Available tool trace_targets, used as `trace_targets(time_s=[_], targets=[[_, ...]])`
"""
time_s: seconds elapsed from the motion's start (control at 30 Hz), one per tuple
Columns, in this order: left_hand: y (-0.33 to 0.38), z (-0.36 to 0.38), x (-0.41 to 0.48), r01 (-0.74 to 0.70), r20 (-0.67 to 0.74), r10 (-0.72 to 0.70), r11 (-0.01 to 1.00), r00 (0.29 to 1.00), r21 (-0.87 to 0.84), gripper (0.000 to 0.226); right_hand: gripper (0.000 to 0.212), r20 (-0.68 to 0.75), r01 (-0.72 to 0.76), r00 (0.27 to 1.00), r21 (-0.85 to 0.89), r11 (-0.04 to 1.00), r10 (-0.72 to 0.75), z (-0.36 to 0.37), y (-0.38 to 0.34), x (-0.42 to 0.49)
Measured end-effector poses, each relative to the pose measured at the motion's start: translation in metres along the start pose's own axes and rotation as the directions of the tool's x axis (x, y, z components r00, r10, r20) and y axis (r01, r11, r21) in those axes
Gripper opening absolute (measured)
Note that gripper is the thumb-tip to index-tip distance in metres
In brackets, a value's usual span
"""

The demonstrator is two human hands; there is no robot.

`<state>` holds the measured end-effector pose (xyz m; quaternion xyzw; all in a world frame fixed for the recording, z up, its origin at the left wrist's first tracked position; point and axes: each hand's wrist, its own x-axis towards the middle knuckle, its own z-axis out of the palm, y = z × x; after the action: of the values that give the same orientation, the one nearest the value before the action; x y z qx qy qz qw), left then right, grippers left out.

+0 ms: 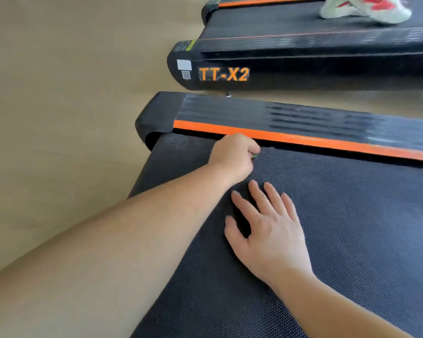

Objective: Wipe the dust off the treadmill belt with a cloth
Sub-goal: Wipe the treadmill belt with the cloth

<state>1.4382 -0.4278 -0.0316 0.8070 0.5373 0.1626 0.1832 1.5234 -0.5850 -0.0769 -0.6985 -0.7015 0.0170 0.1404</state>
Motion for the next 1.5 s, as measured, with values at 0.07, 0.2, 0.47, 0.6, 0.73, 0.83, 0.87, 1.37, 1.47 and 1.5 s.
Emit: trace_targets(time_s=[0.07,0.2,0.47,0.6,0.73,0.83,0.87,1.37,1.47,1.5], targets=[[-0.009,-0.004,-0.008,-0.129,0.072,0.134,0.989,0.988,-0.071,0.029,0.058,0.019,0.001,1.000,-0.001,1.000,-0.001,0.000,-0.001,0.000],[-0.077,-0.034,-0.044,-0.002,-0.013,0.003,0.998,1.000,0.069,0.028,0.059,0.037,0.000,0.999,-0.009,1.000,0.001,-0.003,-0.001,0.000],[-0.021,-0.020,-0.247,-0.128,0.086,0.154,0.959,0.984,-0.253,0.031,0.058,0.067,0.012,0.998,0.007,1.000,-0.013,-0.008,-0.002,-0.001],[-0.047,-0.036,-0.261,-0.146,0.111,0.162,0.979,0.980,-0.139,0.032,0.054,0.129,-0.013,0.992,0.169,0.986,-0.009,-0.031,-0.007,-0.021],[-0.031,-0.016,-0.276,0.331,-0.336,-0.345,0.938,0.876,-0.098,0.026,0.038,0.005,0.161,0.986,0.282,0.946,-0.169,-0.061,-0.017,-0.073],[0.031,0.012,-0.316,0.234,-0.306,-0.258,0.966,0.917,-0.112,0.029,0.028,-0.016,0.223,0.974,0.271,0.937,-0.227,-0.077,0.006,-0.098],[0.053,0.019,-0.335,0.190,-0.274,-0.217,0.974,0.937,-0.124,0.031,0.025,0.014,0.205,0.976,0.252,0.946,-0.216,-0.084,0.014,-0.104],[0.171,-0.158,-0.332,0.553,0.149,-0.623,0.527,0.768,-0.645,0.047,0.042,0.897,-0.856,0.411,0.319,0.406,0.162,-0.280,-0.053,-0.101],[0.185,-0.230,-0.343,0.501,0.187,-0.641,0.353,0.745,-0.790,0.056,0.034,0.907,-0.861,0.422,0.395,0.322,0.016,-0.327,-0.096,-0.084],[0.190,-0.256,-0.347,0.474,0.205,-0.649,0.270,0.732,-0.838,0.054,0.026,0.895,-0.847,0.445,0.425,0.319,-0.012,-0.344,-0.110,-0.080]])
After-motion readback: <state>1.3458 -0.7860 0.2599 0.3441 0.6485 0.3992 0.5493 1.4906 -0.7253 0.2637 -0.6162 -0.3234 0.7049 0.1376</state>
